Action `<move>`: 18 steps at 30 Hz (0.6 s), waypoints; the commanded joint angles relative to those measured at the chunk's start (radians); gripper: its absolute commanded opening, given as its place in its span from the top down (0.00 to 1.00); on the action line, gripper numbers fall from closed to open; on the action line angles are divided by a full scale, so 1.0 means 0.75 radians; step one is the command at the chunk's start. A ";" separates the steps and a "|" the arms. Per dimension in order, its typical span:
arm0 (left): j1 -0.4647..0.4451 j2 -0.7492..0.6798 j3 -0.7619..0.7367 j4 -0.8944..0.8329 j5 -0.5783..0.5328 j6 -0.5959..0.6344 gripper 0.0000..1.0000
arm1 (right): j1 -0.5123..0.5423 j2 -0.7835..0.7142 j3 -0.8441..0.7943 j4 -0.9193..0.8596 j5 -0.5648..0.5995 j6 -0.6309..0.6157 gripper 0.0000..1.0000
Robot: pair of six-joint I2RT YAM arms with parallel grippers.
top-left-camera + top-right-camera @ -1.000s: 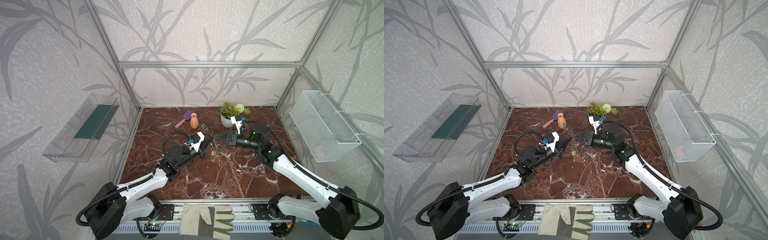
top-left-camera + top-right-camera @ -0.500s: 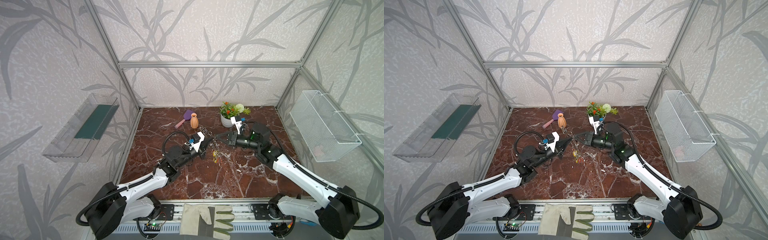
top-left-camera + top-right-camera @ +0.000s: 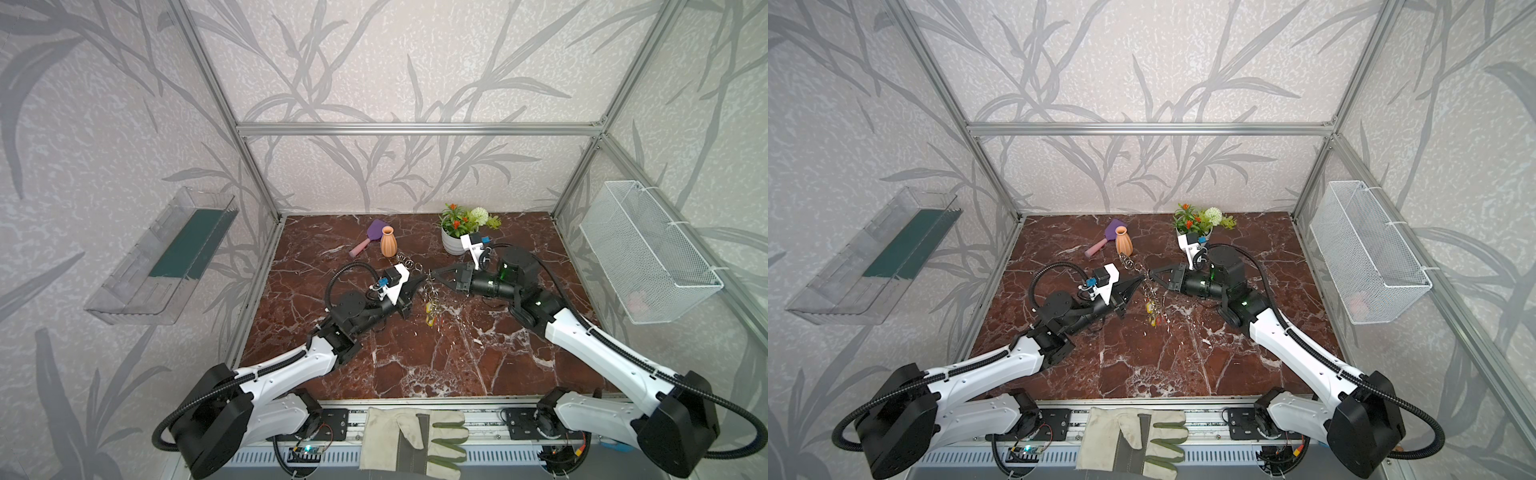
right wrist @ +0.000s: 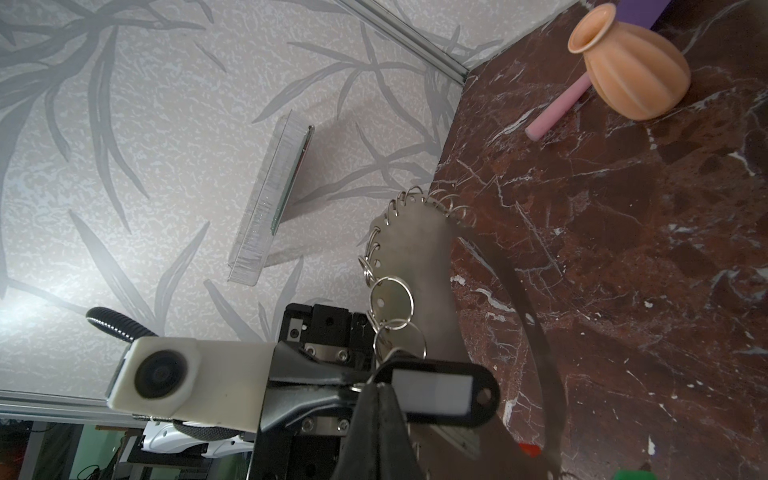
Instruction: Put the keys on the keyring
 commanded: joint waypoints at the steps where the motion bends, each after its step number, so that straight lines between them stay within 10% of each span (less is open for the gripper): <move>1: -0.008 -0.053 0.008 0.133 0.010 0.007 1.00 | 0.002 0.028 -0.005 -0.019 0.007 -0.003 1.00; 18: -0.009 -0.051 0.009 0.180 0.013 -0.013 1.00 | -0.001 0.098 -0.021 -0.008 -0.025 -0.008 0.89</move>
